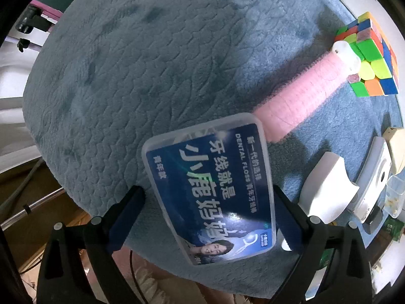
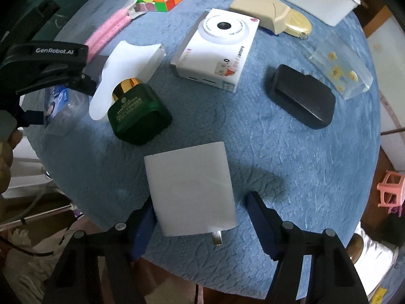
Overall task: Organize rigid objects
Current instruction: 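Grasp the blue floss box with left tool while right tool grasps white square box, then carry both boxes over the white tray and open both tools to drop them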
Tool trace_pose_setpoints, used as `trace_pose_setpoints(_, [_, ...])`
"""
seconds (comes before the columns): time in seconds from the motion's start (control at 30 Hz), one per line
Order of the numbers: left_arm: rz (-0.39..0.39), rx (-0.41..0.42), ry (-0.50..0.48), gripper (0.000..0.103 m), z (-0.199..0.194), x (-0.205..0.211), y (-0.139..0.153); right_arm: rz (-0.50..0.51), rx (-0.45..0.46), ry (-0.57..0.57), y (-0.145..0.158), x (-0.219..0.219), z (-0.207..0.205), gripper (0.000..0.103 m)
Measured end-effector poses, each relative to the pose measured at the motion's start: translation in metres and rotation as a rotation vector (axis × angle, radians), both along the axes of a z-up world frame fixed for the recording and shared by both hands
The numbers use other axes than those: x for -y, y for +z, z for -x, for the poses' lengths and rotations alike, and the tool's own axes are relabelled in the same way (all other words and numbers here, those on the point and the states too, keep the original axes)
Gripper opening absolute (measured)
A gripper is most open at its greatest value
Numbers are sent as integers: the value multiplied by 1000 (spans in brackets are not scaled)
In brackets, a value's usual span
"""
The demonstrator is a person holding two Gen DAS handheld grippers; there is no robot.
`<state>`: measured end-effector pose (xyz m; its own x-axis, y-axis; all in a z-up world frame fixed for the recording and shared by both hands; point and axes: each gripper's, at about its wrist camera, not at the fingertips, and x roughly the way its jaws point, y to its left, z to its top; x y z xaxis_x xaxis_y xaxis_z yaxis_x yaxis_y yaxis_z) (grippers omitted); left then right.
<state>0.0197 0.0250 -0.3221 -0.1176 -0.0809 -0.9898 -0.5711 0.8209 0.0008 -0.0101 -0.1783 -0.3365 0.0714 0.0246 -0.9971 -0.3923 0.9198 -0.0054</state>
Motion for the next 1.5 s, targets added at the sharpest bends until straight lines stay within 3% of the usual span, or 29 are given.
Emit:
trace_pose_setpoints(0.07, [6,-3,-10,97,-3,6,2,3,15,35,0,-8,-5,57])
trace_pose_setpoints(0.17, [24,5,-15,88,-6,2,-1,38,39,77,1,-16,1,56])
trace_pose_setpoints(0.23, [20,17,-42,68,-5,-1,14,49,47,87,1,-20,4,56])
trace_pose_setpoints(0.43, [57,40,-98,68,2,6,30,38,67,72,14,-12,5,56])
trace_pose_setpoints(0.53, [42,91,-146,68,3,10,53,39,92,50,26,-5,1,56])
trace_pose_setpoints(0.73, [-125,317,-341,68,-2,35,141,-32,173,12,68,12,0,56])
trace_pose_setpoints(0.83, [-210,454,-473,68,-9,55,196,-68,203,-29,94,23,-15,56])
trace_pose_setpoints(0.97, [-253,597,-591,68,-35,59,250,-126,244,-105,138,36,-36,56])
trace_pose_setpoints(1.17, [-303,790,-715,68,-81,76,329,-182,416,-180,229,46,-72,56])
trace_pose_setpoints(1.37, [-221,879,-727,68,-149,78,366,-199,561,-269,309,53,-123,56])
trace_pose_setpoints(1.5, [-239,903,-734,68,-194,81,355,-173,661,-339,343,57,-163,56])
